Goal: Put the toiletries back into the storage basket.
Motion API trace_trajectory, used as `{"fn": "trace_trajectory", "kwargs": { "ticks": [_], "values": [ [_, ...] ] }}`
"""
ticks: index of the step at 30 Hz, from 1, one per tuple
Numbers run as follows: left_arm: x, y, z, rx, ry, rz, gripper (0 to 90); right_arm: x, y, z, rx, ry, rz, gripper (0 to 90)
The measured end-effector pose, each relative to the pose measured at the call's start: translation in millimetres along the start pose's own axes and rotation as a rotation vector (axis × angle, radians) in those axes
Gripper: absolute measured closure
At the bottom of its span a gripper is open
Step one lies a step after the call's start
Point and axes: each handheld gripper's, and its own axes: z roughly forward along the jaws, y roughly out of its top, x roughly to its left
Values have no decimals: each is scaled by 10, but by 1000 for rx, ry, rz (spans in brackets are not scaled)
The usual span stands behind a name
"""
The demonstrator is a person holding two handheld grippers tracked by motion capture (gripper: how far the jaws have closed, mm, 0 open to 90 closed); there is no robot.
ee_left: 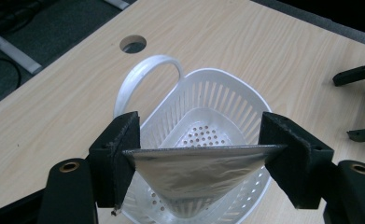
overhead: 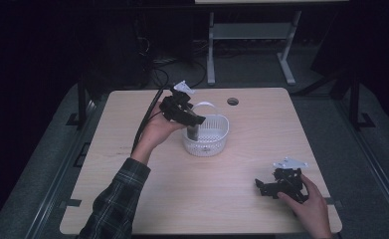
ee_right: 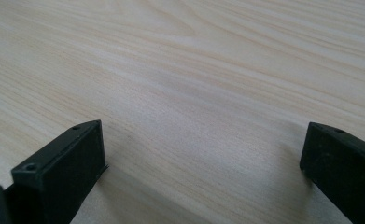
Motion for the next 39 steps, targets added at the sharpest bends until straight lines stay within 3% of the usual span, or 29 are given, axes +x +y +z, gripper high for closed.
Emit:
{"fn": "trace_trajectory", "kwargs": {
  "ticks": [15, 39],
  "values": [
    [26, -120, 180, 47, 3, -16, 294, 1, 0, 0, 1, 0, 1, 0],
    [15, -230, 308, 94, -4, -21, 293, 1, 0, 0, 2, 0, 2, 0]
  ]
}}
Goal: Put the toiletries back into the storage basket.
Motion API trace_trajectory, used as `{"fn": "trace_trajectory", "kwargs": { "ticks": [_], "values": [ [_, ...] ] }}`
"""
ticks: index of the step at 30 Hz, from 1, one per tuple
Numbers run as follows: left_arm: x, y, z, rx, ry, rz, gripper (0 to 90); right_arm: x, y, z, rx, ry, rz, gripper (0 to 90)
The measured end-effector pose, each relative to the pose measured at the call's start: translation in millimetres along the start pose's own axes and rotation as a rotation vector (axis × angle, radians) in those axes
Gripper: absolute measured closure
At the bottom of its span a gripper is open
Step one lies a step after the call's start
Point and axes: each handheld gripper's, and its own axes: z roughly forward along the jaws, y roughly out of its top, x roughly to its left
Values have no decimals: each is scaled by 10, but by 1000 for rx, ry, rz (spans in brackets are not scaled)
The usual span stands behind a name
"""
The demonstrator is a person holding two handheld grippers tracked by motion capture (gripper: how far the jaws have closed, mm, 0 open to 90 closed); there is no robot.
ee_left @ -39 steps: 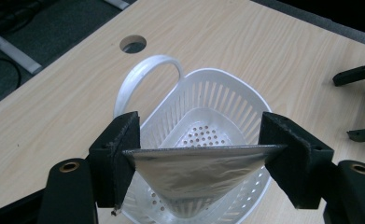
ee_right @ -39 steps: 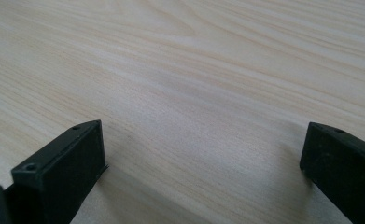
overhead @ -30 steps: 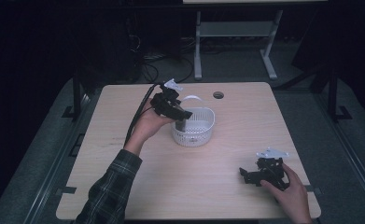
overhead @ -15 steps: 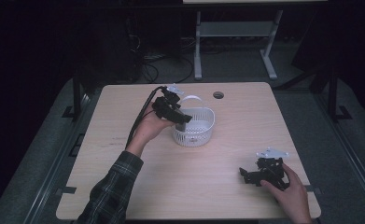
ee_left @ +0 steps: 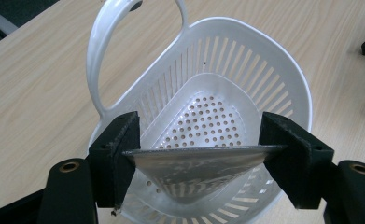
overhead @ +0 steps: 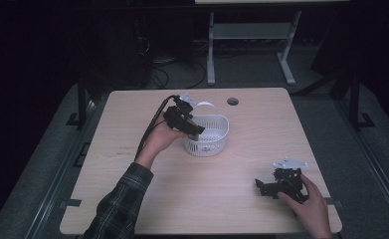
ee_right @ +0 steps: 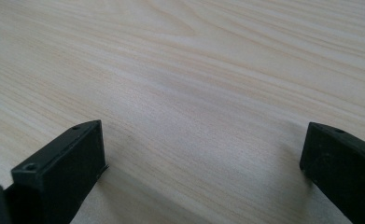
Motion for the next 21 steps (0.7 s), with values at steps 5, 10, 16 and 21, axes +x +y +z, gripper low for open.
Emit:
{"fn": "trace_trajectory", "kwargs": {
  "ticks": [5, 10, 16, 21],
  "values": [
    [-1, -11, -1, 1, -2, 6, 289, 0, 0, 0, 0, 0, 0, 0],
    [14, -26, 12, 18, -6, 7, 205, 0, 0, 0, 0, 0, 0, 0],
    [17, -22, -67, -11, 3, 5, 164, 0, 0, 0, 0, 0, 0, 0],
    [36, -32, -156, -25, 7, 3, 163, 0, 0, 0, 0, 0, 0, 0]
  ]
}}
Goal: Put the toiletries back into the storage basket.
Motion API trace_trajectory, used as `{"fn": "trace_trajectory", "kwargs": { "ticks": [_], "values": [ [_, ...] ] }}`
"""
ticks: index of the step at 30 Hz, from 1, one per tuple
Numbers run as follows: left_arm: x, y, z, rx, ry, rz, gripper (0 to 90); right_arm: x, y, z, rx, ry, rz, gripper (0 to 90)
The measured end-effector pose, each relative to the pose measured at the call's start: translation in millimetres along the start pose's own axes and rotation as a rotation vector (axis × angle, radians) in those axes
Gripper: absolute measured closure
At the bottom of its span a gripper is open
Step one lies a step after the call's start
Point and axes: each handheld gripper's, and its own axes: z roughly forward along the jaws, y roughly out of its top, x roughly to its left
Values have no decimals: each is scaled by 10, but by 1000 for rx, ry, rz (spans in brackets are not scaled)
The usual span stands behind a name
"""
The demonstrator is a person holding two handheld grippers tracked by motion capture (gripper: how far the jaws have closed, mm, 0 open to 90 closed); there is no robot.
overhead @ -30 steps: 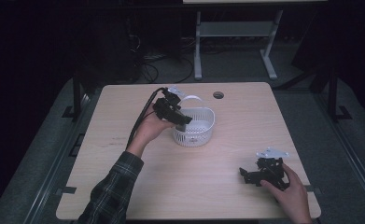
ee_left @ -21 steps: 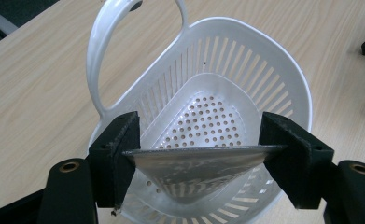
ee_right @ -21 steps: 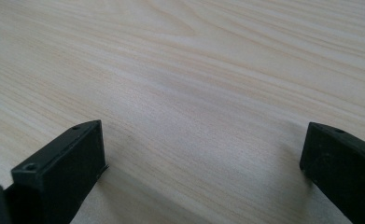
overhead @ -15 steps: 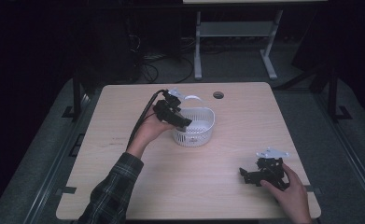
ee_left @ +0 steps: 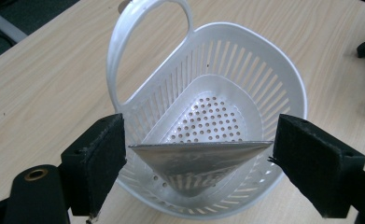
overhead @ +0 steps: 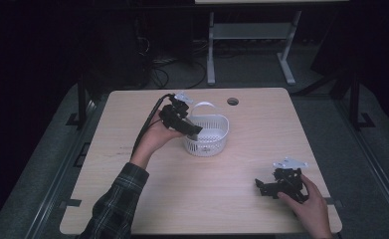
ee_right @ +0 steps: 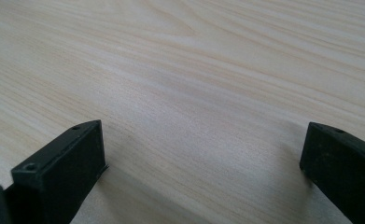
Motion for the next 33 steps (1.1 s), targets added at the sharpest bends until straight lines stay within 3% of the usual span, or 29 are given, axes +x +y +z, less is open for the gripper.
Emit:
{"fn": "trace_trajectory", "kwargs": {
  "ticks": [16, 33],
  "values": [
    [-5, -192, -346, -34, 14, -3, 150, 0, 0, 0, 0, 0, 0, 0],
    [-77, -726, -616, -84, 30, -31, 151, 0, 0, 0, 0, 0, 0, 0]
  ]
}}
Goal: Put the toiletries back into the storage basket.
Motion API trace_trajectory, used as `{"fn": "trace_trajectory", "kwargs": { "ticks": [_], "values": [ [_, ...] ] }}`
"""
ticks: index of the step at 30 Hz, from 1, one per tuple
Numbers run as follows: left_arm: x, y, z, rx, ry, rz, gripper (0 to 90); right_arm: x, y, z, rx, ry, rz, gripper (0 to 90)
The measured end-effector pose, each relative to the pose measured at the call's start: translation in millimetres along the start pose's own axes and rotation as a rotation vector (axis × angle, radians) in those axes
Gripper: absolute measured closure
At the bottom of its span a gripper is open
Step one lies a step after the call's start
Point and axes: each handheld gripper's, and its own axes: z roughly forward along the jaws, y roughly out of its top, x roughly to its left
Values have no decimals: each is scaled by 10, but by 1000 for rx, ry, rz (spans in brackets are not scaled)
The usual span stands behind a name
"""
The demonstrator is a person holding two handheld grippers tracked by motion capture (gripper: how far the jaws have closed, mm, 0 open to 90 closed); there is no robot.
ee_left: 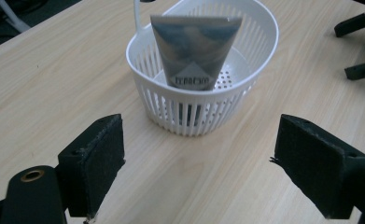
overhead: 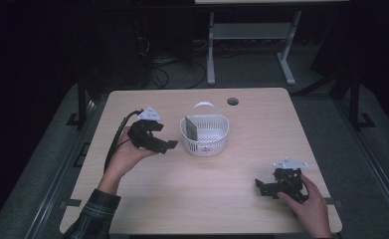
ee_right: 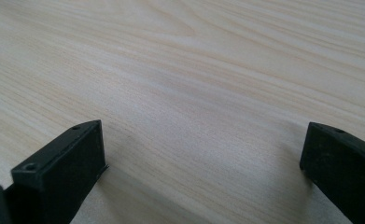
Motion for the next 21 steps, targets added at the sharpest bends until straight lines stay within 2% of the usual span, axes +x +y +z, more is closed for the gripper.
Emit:
{"fn": "trace_trajectory", "kwargs": {
  "ticks": [7, 15, 21],
  "values": [
    [-56, -216, -61, -7, 12, -4, 151, 0, 0, 0, 0, -1, 0, 0],
    [-121, -484, -142, -47, 41, 1, 151, 1, 0, 0, 0, 0, 1, 0],
    [-155, -638, -190, -62, 56, -10, 151, 0, 0, 0, 0, 0, 0, 0]
  ]
}}
